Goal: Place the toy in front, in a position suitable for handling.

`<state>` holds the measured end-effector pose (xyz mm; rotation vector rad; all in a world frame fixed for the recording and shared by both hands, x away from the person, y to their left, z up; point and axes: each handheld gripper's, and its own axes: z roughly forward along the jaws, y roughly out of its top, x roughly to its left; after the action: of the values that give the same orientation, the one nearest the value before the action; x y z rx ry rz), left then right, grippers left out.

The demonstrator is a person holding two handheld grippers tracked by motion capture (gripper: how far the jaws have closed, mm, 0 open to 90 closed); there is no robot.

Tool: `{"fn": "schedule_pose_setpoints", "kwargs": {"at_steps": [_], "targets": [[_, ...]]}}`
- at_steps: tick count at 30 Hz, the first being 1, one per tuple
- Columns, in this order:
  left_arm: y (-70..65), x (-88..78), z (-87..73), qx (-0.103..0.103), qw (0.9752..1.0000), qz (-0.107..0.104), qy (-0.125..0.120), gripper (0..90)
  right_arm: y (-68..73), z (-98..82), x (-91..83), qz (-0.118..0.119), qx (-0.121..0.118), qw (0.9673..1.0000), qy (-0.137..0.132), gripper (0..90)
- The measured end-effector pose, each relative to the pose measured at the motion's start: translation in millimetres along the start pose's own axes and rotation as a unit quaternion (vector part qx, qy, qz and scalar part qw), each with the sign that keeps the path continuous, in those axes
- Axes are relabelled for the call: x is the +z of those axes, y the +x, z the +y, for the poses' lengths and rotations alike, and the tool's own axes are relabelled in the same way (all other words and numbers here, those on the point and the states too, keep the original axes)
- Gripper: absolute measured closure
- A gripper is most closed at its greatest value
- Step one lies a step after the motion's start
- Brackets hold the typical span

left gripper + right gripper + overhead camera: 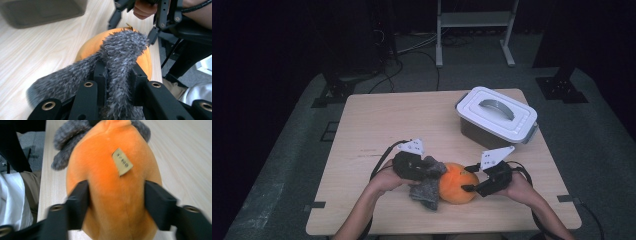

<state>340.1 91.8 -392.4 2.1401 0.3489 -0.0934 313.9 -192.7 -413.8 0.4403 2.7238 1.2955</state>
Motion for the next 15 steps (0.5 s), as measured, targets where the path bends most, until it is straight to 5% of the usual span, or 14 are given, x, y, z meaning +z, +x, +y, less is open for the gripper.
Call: {"fn": "schedule_pose_setpoints", "kwargs": {"at_steps": [8, 12, 15], "targets": [[-14.0, 6.0, 7.8, 0.022, 0.9997, -0.011, 0.003, 72.3, 21.8, 23.2, 8.1, -0.03, -0.003, 0.9993, 0.02, 18.8], [-11.4, 0.0, 4.8, 0.019, 0.9998, -0.005, 0.001, 72.3, 22.0, 22.0, 11.5, -0.029, -0.026, 0.9991, 0.019, 42.2], [-9.7, -11.4, 5.9, 0.017, 0.9997, -0.005, -0.014, 72.3, 14.2, 22.1, 9.8, -0.005, -0.032, 0.9994, -0.008, 50.4]]}}
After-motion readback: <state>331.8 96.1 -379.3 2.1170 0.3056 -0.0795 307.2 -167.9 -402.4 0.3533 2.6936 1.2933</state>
